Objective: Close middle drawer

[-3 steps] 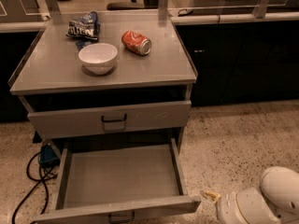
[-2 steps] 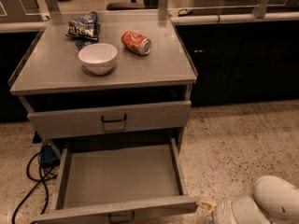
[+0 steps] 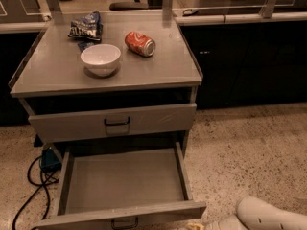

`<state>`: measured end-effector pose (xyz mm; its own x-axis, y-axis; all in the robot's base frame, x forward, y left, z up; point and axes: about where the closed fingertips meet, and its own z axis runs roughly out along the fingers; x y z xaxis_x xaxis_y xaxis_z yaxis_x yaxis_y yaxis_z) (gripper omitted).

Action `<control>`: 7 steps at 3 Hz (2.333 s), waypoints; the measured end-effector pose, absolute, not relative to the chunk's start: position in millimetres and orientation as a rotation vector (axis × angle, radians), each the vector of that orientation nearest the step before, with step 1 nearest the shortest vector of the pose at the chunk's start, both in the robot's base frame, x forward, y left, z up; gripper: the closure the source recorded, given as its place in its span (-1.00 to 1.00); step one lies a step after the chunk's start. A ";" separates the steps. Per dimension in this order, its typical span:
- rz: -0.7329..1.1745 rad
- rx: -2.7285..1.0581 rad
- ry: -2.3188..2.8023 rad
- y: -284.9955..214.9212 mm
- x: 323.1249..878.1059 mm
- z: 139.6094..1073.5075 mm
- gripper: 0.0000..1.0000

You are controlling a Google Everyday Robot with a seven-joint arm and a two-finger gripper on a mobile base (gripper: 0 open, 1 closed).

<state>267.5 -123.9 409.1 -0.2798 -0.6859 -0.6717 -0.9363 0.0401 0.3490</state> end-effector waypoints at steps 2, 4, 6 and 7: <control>0.936 -1.617 1.855 -76.8 317.2 413.8 -1.00; 0.765 -1.537 1.857 -60.9 381.5 433.5 -1.00; 0.762 -1.547 1.882 -58.0 371.9 430.8 -1.00; 0.758 -1.518 1.955 -72.6 379.6 401.8 -1.00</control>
Offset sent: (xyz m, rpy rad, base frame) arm 0.1039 0.0647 0.0400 0.0539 -0.3952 -0.1043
